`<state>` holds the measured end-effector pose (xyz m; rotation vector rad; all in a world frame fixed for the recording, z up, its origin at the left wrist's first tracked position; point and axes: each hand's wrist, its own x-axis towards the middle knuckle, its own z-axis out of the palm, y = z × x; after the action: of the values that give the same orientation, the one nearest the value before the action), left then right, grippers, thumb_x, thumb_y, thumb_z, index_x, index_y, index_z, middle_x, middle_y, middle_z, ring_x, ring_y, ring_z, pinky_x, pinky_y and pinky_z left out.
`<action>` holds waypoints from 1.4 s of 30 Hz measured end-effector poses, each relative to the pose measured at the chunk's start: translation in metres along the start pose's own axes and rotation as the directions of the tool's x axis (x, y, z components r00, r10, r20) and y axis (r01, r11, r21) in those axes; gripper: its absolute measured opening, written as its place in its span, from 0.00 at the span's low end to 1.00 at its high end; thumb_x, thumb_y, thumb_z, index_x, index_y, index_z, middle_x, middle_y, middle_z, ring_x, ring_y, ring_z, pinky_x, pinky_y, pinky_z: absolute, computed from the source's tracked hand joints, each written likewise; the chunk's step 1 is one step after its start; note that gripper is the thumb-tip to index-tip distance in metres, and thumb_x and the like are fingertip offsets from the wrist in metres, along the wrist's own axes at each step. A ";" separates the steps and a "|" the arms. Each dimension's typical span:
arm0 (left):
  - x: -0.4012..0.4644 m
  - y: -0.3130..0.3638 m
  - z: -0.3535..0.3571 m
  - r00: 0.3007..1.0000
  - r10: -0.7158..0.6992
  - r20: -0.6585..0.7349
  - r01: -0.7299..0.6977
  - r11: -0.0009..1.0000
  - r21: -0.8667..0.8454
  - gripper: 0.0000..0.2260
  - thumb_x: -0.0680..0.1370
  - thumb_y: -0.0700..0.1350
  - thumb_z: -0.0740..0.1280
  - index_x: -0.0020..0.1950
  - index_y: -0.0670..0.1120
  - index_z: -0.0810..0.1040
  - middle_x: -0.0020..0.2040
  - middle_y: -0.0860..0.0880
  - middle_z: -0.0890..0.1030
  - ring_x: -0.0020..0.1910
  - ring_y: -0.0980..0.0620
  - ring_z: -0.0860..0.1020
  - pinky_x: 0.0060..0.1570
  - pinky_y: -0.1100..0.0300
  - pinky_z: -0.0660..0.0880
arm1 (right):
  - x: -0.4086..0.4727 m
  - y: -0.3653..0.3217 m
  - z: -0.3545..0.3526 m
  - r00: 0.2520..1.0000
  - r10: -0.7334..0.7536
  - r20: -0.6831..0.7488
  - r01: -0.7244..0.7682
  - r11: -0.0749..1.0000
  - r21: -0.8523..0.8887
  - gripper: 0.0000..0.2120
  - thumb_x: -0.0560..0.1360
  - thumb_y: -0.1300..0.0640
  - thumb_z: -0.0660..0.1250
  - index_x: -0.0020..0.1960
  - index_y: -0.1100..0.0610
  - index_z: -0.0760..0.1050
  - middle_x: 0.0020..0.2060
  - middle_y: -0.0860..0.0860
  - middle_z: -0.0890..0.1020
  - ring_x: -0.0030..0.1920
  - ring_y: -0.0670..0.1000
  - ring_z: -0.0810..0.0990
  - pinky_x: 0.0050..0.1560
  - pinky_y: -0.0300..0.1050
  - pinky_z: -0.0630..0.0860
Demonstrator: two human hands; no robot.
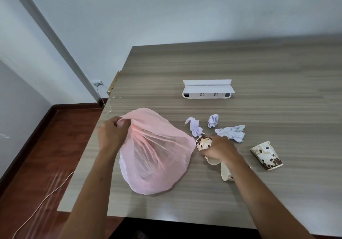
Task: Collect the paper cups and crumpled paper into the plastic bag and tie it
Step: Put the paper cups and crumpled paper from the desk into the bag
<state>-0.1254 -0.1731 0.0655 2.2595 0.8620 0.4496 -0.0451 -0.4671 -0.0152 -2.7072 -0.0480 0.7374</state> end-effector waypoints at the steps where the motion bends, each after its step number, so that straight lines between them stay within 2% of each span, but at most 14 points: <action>1: 0.000 0.000 0.001 1.000 -0.002 0.002 0.002 1.000 -0.004 0.09 0.76 0.45 0.68 0.43 0.39 0.83 0.36 0.41 0.81 0.40 0.41 0.78 0.37 0.55 0.71 | -0.011 -0.006 -0.014 0.998 0.009 0.066 -0.007 1.000 -0.028 0.35 0.60 0.40 0.72 0.66 0.46 0.73 0.55 0.52 0.81 0.55 0.55 0.80 0.49 0.45 0.78; 5: -0.002 -0.002 0.003 1.000 0.004 0.020 -0.004 1.000 -0.028 0.07 0.75 0.44 0.68 0.42 0.42 0.83 0.35 0.43 0.81 0.38 0.44 0.76 0.35 0.63 0.69 | -0.039 -0.039 -0.017 0.915 -0.023 0.403 0.034 0.999 -0.022 0.26 0.58 0.40 0.73 0.48 0.57 0.81 0.39 0.52 0.83 0.35 0.53 0.82 0.33 0.42 0.79; 9: -0.008 -0.005 0.008 0.998 0.038 0.045 -0.036 0.998 -0.043 0.07 0.74 0.43 0.69 0.39 0.42 0.82 0.37 0.38 0.82 0.38 0.40 0.78 0.35 0.58 0.70 | -0.030 -0.083 0.041 0.921 -0.113 0.372 0.063 0.988 0.144 0.27 0.64 0.34 0.72 0.47 0.58 0.78 0.41 0.53 0.82 0.34 0.51 0.80 0.28 0.37 0.71; 12: -0.011 -0.007 0.010 0.996 0.047 0.077 -0.043 0.997 -0.064 0.06 0.74 0.44 0.69 0.41 0.42 0.83 0.37 0.39 0.82 0.41 0.39 0.79 0.41 0.51 0.74 | -0.028 -0.123 0.069 0.936 -0.222 0.274 0.061 0.868 0.493 0.31 0.73 0.33 0.64 0.64 0.54 0.73 0.61 0.50 0.80 0.57 0.50 0.81 0.53 0.41 0.76; 14: -0.009 -0.010 0.012 0.995 0.055 0.088 -0.048 0.996 -0.069 0.07 0.74 0.44 0.69 0.40 0.41 0.82 0.36 0.39 0.81 0.40 0.39 0.79 0.41 0.50 0.74 | -0.037 -0.139 0.070 0.902 -0.342 0.265 0.138 0.808 0.573 0.30 0.79 0.36 0.57 0.75 0.52 0.62 0.72 0.46 0.71 0.71 0.49 0.69 0.65 0.39 0.65; 17: -0.006 -0.015 0.013 0.995 0.038 0.088 -0.029 0.995 -0.097 0.08 0.74 0.45 0.68 0.39 0.41 0.82 0.35 0.39 0.80 0.39 0.39 0.78 0.37 0.54 0.72 | -0.034 -0.129 0.071 0.904 -0.368 0.220 0.230 0.849 0.476 0.22 0.80 0.44 0.58 0.70 0.53 0.70 0.65 0.50 0.78 0.65 0.52 0.76 0.57 0.42 0.71; 19: -0.005 -0.017 0.014 0.997 0.010 0.075 -0.001 0.993 -0.118 0.08 0.74 0.44 0.68 0.37 0.41 0.80 0.34 0.39 0.79 0.38 0.39 0.77 0.34 0.59 0.68 | -0.025 -0.113 0.070 0.933 -0.322 0.160 0.205 0.842 0.498 0.16 0.77 0.46 0.62 0.52 0.56 0.81 0.48 0.54 0.86 0.49 0.56 0.85 0.45 0.50 0.79; 21: -0.004 -0.018 0.015 0.998 -0.008 0.055 0.015 0.991 -0.136 0.09 0.74 0.44 0.68 0.35 0.43 0.79 0.32 0.41 0.78 0.37 0.40 0.76 0.34 0.61 0.67 | -0.019 -0.096 0.060 0.982 -0.189 0.005 0.151 0.796 0.586 0.18 0.73 0.44 0.63 0.41 0.58 0.80 0.34 0.54 0.85 0.35 0.55 0.84 0.40 0.51 0.81; 23: -0.003 -0.020 0.016 0.999 -0.016 0.039 0.022 0.987 -0.158 0.07 0.75 0.44 0.68 0.37 0.44 0.81 0.33 0.43 0.79 0.38 0.42 0.76 0.34 0.61 0.67 | -0.008 -0.080 0.049 0.972 -0.029 -0.232 0.166 0.785 0.596 0.17 0.73 0.45 0.64 0.37 0.59 0.77 0.31 0.54 0.82 0.35 0.54 0.81 0.40 0.48 0.78; 27: -0.003 -0.021 0.020 0.999 -0.040 0.022 0.044 0.977 -0.208 0.06 0.76 0.44 0.67 0.46 0.46 0.84 0.37 0.47 0.82 0.40 0.46 0.78 0.37 0.60 0.67 | 0.033 -0.059 0.042 0.895 0.154 -0.418 0.133 0.803 0.581 0.08 0.75 0.52 0.63 0.46 0.55 0.77 0.42 0.52 0.83 0.47 0.56 0.81 0.46 0.47 0.74; 30: -0.002 -0.018 0.029 0.998 -0.055 0.042 0.064 0.967 -0.245 0.05 0.76 0.44 0.68 0.43 0.48 0.82 0.35 0.50 0.79 0.38 0.49 0.76 0.34 0.70 0.67 | 0.073 -0.053 0.055 0.942 0.088 -0.325 0.083 0.874 0.478 0.13 0.76 0.54 0.64 0.59 0.55 0.77 0.56 0.55 0.80 0.59 0.56 0.77 0.53 0.44 0.70; 37: 0.009 -0.021 0.045 0.993 -0.061 0.103 0.087 0.959 -0.269 0.08 0.75 0.44 0.67 0.36 0.50 0.79 0.32 0.45 0.78 0.37 0.44 0.74 0.36 0.59 0.69 | 0.136 -0.049 0.075 0.991 -0.090 -0.103 0.101 0.988 0.113 0.18 0.79 0.54 0.59 0.67 0.50 0.76 0.73 0.56 0.68 0.76 0.57 0.59 0.73 0.48 0.59; 39: 0.009 -0.023 0.044 0.993 -0.067 0.100 0.092 0.957 -0.274 0.08 0.75 0.44 0.67 0.37 0.51 0.79 0.35 0.42 0.80 0.39 0.43 0.76 0.36 0.63 0.69 | 0.141 -0.045 0.078 0.998 -0.042 -0.055 0.046 0.997 0.067 0.17 0.79 0.53 0.59 0.66 0.50 0.77 0.73 0.57 0.66 0.74 0.57 0.62 0.72 0.49 0.63; 42: 0.007 -0.026 0.041 0.992 -0.072 0.100 0.096 0.959 -0.266 0.10 0.76 0.44 0.67 0.34 0.54 0.77 0.36 0.41 0.80 0.39 0.43 0.76 0.35 0.69 0.68 | 0.139 -0.044 0.081 0.982 -0.018 -0.188 0.050 0.985 0.163 0.10 0.74 0.58 0.65 0.50 0.57 0.85 0.55 0.58 0.82 0.59 0.56 0.78 0.54 0.41 0.74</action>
<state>-0.1114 -0.1729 0.0185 1.9697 0.7962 0.3982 0.0369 -0.3837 -0.1338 -2.5944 0.0114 0.4536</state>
